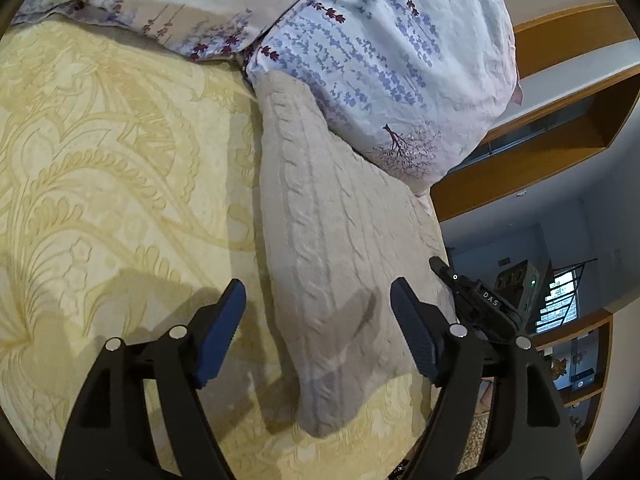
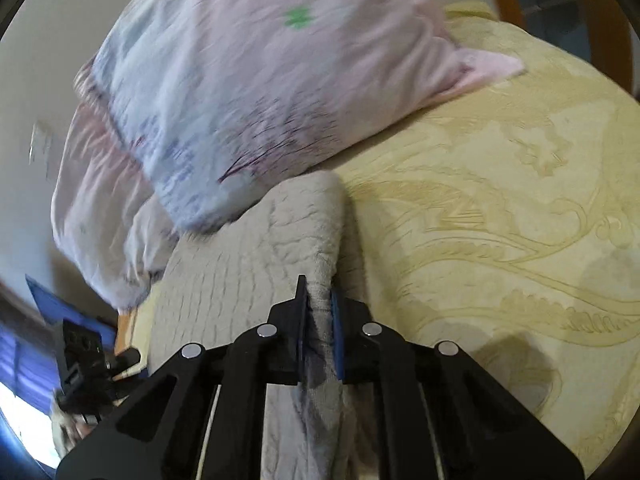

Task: Fold small clothes

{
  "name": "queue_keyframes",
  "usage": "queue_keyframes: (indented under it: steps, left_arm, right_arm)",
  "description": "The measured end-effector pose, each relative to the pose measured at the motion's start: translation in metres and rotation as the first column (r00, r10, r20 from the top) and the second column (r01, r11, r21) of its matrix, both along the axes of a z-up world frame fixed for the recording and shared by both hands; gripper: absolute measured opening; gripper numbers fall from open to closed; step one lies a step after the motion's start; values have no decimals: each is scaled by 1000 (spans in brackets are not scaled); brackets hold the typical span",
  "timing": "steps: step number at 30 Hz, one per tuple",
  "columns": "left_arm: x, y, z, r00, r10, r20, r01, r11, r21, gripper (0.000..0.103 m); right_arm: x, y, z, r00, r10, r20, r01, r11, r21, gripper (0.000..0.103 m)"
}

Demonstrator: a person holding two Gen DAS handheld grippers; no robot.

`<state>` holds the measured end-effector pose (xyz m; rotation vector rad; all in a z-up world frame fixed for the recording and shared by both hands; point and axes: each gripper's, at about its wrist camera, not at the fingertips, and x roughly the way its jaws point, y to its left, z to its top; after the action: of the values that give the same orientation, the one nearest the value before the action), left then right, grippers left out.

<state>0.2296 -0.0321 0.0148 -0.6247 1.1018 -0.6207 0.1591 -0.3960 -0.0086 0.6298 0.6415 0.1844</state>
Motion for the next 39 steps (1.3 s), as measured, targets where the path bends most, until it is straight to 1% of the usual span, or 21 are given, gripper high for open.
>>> queue_keyframes:
  steps: [2, 4, 7, 8, 9, 10, 11, 12, 13, 17, 19, 22, 27, 29, 31, 32, 34, 36, 38, 39]
  left_arm:
    - [5, -2, -1, 1000, 1, 1, -1, 1000, -1, 75]
    - [7, -4, -3, 1000, -2, -2, 2, 1000, -8, 75]
    - [12, -10, -5, 1000, -8, -5, 8, 1000, -13, 75]
    - [14, -11, -5, 1000, -10, -5, 10, 1000, -18, 75]
    - [16, -13, -5, 1000, -11, -6, 11, 1000, -21, 77]
    - [17, -13, -5, 1000, -9, -6, 9, 1000, -24, 78]
    - [18, -14, -5, 1000, -5, -5, 5, 1000, -29, 79]
    - [20, -14, -5, 1000, -3, -5, 3, 999, -34, 79]
    - [22, -15, -5, 1000, 0, -4, 0, 999, -42, 79]
    - [29, -18, -6, 1000, -2, -6, 2, 999, -44, 79]
    - [32, -21, -10, 1000, -10, -21, 9, 999, -41, 79]
    - [37, -25, -16, 999, -23, -45, 20, 999, -50, 79]
    - [41, -32, -16, 999, -36, -34, 34, 998, -60, 79]
    - [42, -37, -16, 999, -43, -30, 41, 998, -52, 78]
    - [42, -41, -16, 999, -47, -27, 46, 998, -49, 77]
    - [42, -42, -17, 998, -51, -30, 49, 997, -52, 73]
    - [42, -43, -18, 998, -54, -42, 52, 997, -57, 69]
    - [42, -42, -18, 997, -55, -45, 52, 997, -64, 65]
    - [42, -40, -18, 997, -55, -48, 52, 996, -69, 62]
    - [41, -39, -18, 997, -57, -45, 53, 996, -72, 57]
  right_arm:
    - [3, -8, -9, 999, -37, -28, 37, 999, 24, 9]
    - [5, -11, -18, 997, -43, -61, 45, 998, 38, 8]
    - [0, -9, -11, 998, -26, -49, 27, 999, 20, 9]
    - [-4, -10, -5, 999, -17, -36, 19, 999, 32, 15]
    - [-6, -11, -2, 999, -13, -35, 15, 999, 40, 30]
    - [-8, -13, 2, 999, -9, -33, 11, 999, 49, 54]
    - [-10, -14, 4, 1000, -4, -25, 6, 998, 60, 64]
    - [-11, -16, 6, 1000, 2, -18, 0, 998, 69, 71]
    - [-9, -16, 7, 1000, 9, -23, -7, 997, 71, 71]
    - [5, -15, -2, 993, 65, -97, -54, 993, 104, 71]
    - [14, -12, -7, 988, 94, -126, -78, 989, 123, 71]
    - [20, -6, -11, 981, 141, -134, -123, 983, 134, 71]
    - [28, 8, -12, 967, 221, -130, -203, 969, 138, 71]
    - [29, 11, -14, 962, 243, -122, -226, 964, 143, 67]
    - [30, 10, -16, 959, 256, -120, -236, 958, 161, 58]
    - [30, 10, -18, 958, 261, -121, -240, 956, 169, 56]
    - [29, 8, -21, 955, 274, -115, -248, 949, 196, 46]
    - [27, 6, -23, 952, 285, -109, -256, 941, 221, 42]
    - [27, 7, -23, 953, 285, -106, -256, 940, 225, 38]
    - [26, 8, -23, 954, 283, -102, -255, 941, 224, 36]
